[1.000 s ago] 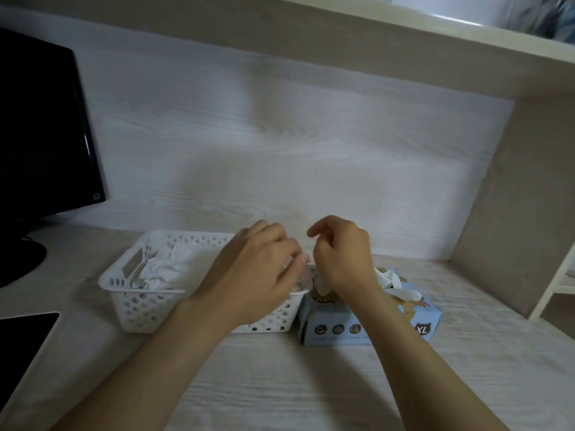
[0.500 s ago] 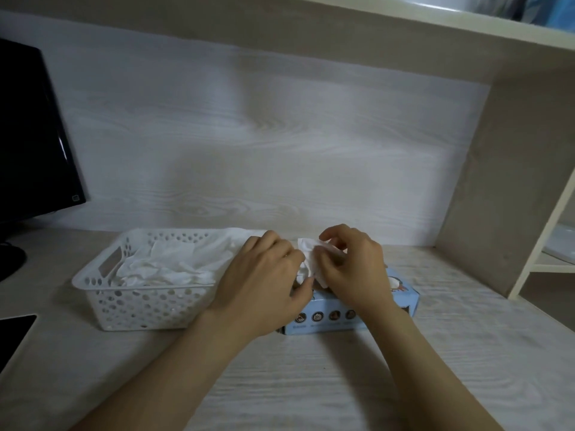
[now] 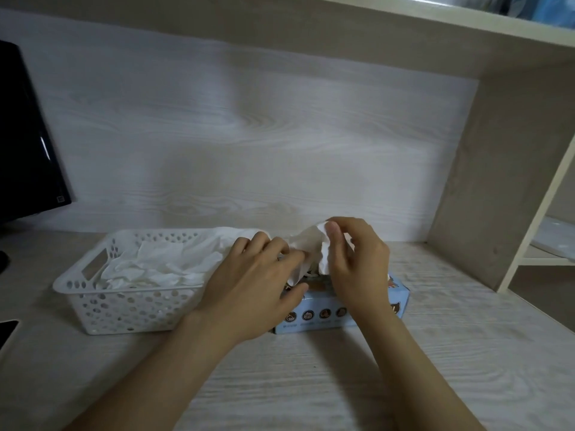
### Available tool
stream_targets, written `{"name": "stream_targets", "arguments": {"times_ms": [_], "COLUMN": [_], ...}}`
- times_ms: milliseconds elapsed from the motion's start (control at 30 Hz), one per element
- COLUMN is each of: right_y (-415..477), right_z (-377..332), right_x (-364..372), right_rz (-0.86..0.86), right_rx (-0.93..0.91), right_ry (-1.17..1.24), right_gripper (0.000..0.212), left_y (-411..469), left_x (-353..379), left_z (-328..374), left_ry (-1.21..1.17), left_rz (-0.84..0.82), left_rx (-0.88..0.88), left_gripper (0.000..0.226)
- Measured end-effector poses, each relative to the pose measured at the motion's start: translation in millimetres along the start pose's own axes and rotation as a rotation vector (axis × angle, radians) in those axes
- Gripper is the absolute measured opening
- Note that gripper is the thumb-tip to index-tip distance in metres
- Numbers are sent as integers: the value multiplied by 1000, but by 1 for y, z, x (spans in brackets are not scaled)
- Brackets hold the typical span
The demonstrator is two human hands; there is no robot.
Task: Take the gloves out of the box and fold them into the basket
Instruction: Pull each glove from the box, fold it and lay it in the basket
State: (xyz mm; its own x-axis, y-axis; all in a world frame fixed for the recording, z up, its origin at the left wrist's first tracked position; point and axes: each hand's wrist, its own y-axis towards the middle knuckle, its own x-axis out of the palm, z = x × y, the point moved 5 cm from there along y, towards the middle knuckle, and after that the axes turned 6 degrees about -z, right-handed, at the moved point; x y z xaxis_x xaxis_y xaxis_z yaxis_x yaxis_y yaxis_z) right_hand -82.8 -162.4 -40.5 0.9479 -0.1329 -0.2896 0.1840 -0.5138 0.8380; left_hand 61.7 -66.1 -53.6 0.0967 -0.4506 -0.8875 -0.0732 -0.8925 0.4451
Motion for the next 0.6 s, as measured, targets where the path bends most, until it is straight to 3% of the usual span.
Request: {"name": "stream_targets", "arguments": {"times_ms": [133,367,533,600], "right_y": [1,2,-2,-3], "right_z": [-2,-14,-36,-43], "right_x": [-4,-11,-15,-13], "right_rz": [76,180,167,125], "right_rx": [104,107,48,48], "right_ry": [119,126,165,254], "right_gripper": [18,18,17,19], "left_y": [0,-2,-4,-3], "left_x": [0,-5,-23,-28], "left_z": [0,8,1,-4], "left_ry": [16,14,-406,-564], "left_rz": [6,12,67,200], "left_rx": [29,134,-19,-58], "left_gripper": [40,16,22,28]}}
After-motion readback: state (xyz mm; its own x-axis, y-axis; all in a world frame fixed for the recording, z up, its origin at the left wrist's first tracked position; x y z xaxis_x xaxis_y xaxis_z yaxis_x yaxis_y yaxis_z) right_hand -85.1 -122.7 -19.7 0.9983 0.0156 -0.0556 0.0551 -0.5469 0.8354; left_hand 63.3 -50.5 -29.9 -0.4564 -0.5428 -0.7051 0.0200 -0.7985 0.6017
